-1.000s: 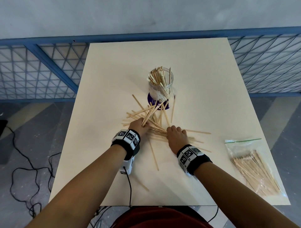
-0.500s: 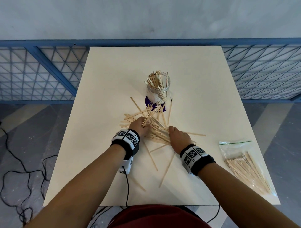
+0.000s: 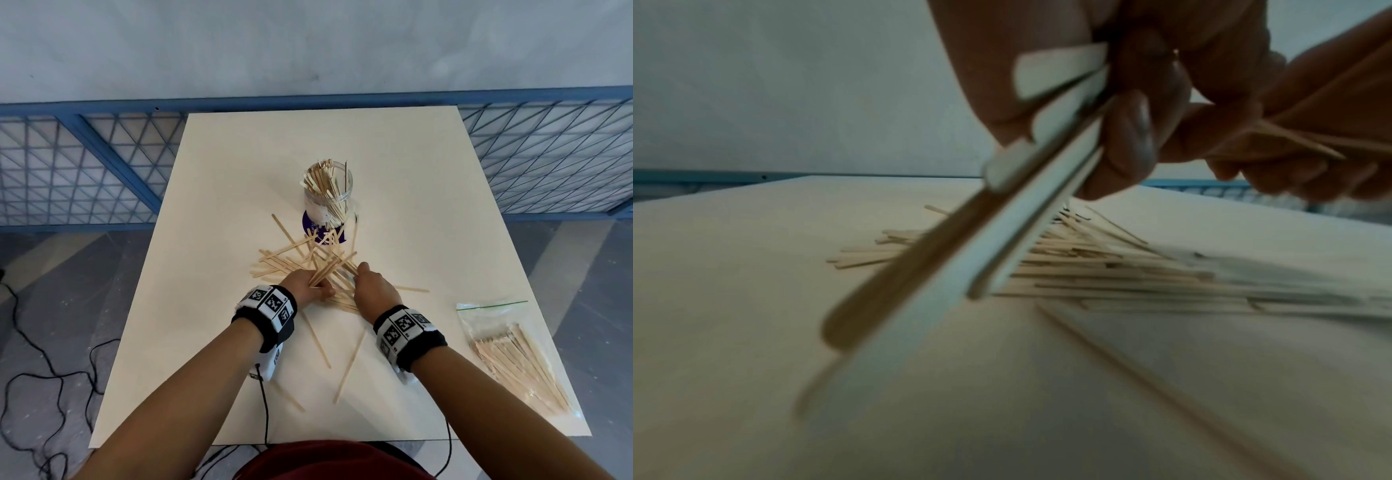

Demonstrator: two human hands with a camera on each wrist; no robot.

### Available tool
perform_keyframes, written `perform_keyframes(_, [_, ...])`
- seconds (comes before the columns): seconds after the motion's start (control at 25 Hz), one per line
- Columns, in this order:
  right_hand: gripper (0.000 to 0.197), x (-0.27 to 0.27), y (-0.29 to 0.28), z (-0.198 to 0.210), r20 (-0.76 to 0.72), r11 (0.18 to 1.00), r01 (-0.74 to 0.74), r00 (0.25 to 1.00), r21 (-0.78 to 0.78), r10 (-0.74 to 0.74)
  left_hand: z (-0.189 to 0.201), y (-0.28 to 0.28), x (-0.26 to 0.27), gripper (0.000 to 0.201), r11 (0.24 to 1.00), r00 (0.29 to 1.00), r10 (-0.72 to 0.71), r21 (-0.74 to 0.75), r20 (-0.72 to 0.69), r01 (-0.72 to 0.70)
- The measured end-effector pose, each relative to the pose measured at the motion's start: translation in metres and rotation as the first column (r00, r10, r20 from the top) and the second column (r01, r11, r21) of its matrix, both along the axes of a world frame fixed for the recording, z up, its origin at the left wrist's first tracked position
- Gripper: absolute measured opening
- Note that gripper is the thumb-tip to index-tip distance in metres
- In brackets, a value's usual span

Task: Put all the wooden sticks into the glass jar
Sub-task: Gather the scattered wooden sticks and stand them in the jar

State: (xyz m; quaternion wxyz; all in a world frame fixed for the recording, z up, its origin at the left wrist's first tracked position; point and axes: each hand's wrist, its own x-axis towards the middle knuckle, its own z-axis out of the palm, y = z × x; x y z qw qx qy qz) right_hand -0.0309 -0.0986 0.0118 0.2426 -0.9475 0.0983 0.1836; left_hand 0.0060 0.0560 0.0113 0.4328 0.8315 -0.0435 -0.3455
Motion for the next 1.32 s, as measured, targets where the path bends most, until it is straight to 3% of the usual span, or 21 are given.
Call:
perform_keyframes(0.2, [0.026,-0.007,0.002,0.007,-0.013,0.993,-0.070,0.997,0.091,0.071,0.002,-0.003,0.008,0.020,0.972,0.974,0.224,-0.088,0.043,-0.219])
perform_keyframes(0.44, [0.024,-0.005,0.004,0.008,-0.021,0.977,-0.124,0.991,0.172,0.130,0.007,-0.013,0.011,0.022,0.936,0.941,0.335,-0.134,0.048,-0.326])
perform_keyframes(0.6, [0.023,0.000,0.004,0.004,0.020,0.965,-0.050,0.999,0.256,0.047,0.006,-0.025,0.013,0.018,0.917,0.921,0.386,-0.138,0.059,-0.375])
perform_keyframes(0.76, [0.024,0.005,0.009,0.001,0.047,0.900,0.050,0.996,0.433,-0.078,0.011,-0.039,0.013,0.026,0.857,0.867,0.497,-0.158,0.004,-0.491])
perform_keyframes(0.84, [0.021,0.008,0.008,0.002,0.041,0.883,0.074,0.994,0.463,-0.104,0.010,-0.043,0.014,0.032,0.859,0.871,0.491,-0.170,0.002,-0.483])
perform_keyframes(0.96, [0.016,0.009,0.007,0.006,0.018,0.897,0.039,0.998,0.440,-0.052,0.014,-0.041,0.015,0.030,0.866,0.879,0.477,-0.181,0.017,-0.467])
perform_keyframes(1.08, [0.013,0.009,0.008,0.011,0.005,0.923,-0.025,1.000,0.384,0.025,0.019,-0.033,0.024,0.041,0.810,0.817,0.574,-0.180,0.049,-0.558])
perform_keyframes(1.16, [0.012,0.007,0.006,0.012,-0.003,0.938,-0.056,0.998,0.341,0.061,0.023,-0.025,0.033,0.037,0.766,0.771,0.632,-0.221,0.079,-0.604])
perform_keyframes(1.32, [0.015,0.003,0.005,0.010,0.027,0.939,-0.133,0.991,0.317,0.131,0.030,-0.017,0.039,0.027,0.725,0.744,0.665,-0.302,0.073,-0.619])
